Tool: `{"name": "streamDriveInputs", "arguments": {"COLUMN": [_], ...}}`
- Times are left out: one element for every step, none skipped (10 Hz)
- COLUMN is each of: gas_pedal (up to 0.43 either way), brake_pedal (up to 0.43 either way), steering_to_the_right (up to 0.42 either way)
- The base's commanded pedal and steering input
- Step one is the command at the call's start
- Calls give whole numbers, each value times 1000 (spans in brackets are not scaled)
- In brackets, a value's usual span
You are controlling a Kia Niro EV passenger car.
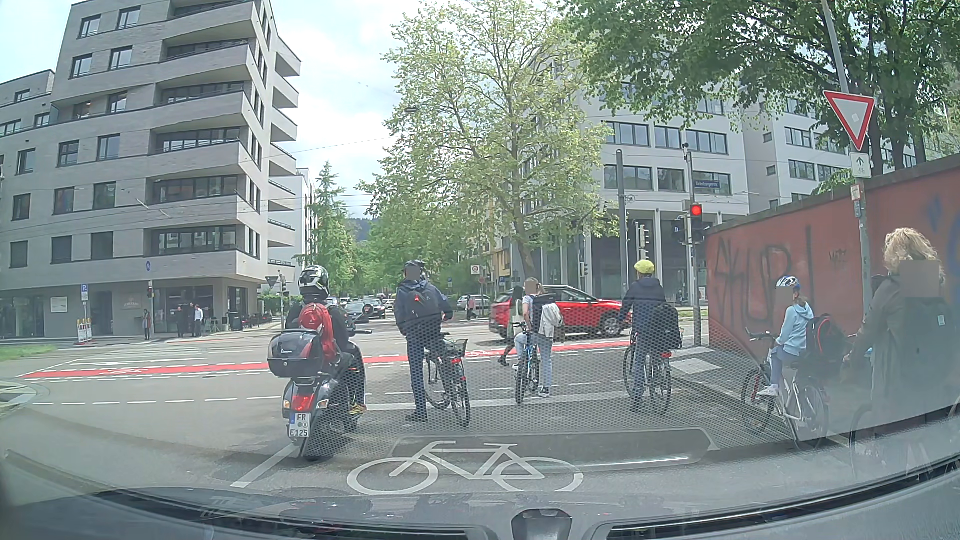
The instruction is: Follow the waypoints while adhering to traffic rules and regulations
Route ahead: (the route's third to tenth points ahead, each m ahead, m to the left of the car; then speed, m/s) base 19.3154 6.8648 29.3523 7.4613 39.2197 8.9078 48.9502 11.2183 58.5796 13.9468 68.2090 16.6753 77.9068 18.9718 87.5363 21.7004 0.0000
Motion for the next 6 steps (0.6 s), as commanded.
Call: {"name": "streamDriveInputs", "arguments": {"gas_pedal": [0,0,0,0,0,0], "brake_pedal": [268,262,268,268,268,262], "steering_to_the_right": [-15,-15,-15,-15,-15,-15]}}
